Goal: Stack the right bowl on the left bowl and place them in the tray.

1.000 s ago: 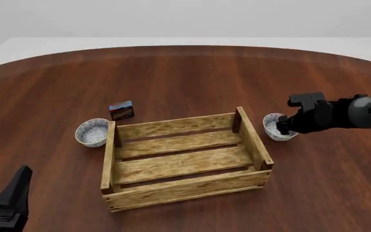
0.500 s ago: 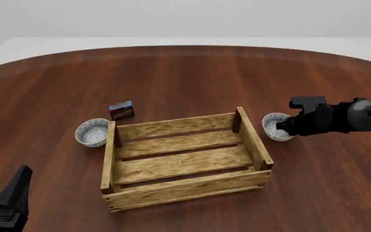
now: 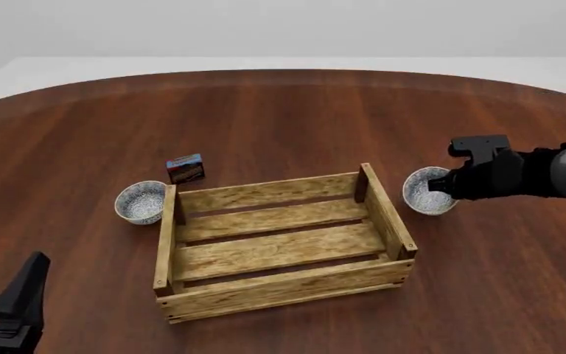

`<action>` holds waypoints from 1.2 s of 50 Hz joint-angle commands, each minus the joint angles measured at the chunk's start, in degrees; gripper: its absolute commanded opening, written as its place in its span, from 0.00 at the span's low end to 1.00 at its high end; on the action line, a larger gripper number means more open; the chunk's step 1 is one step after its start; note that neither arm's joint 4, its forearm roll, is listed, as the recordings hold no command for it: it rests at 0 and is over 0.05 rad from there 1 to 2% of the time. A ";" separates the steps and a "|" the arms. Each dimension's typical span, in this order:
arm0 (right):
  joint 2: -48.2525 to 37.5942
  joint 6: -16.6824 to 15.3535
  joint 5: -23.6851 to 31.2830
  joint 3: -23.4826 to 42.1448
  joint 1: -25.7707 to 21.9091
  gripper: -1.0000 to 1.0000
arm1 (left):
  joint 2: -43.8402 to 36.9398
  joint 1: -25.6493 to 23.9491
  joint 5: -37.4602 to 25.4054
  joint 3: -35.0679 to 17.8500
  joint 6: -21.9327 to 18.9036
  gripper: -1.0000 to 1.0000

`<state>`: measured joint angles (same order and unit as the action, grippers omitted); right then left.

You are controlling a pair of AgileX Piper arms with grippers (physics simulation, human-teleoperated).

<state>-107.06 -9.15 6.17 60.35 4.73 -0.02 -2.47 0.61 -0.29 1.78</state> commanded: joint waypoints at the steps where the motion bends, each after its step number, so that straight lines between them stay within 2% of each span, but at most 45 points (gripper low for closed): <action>1: 5.61 0.73 1.24 -1.06 0.15 0.00 | 0.00 -0.07 0.11 -0.08 0.17 1.00; 17: 15.96 1.18 2.16 -3.54 -0.45 0.00 | 0.01 0.24 0.18 -0.26 0.24 1.00; 30: 26.03 2.47 4.97 -5.45 -3.08 0.00 | 0.01 0.43 0.51 -0.04 0.80 1.00; 40: 33.37 5.10 6.91 -7.24 -7.14 0.00 | 0.01 0.54 0.40 -0.16 0.90 1.00; 60: 44.34 7.73 8.93 -10.21 -15.45 0.00 | 0.01 0.27 -0.05 -0.56 0.64 1.00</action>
<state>-67.94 -3.12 13.87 50.75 -6.85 -0.01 -1.99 0.76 -0.65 2.53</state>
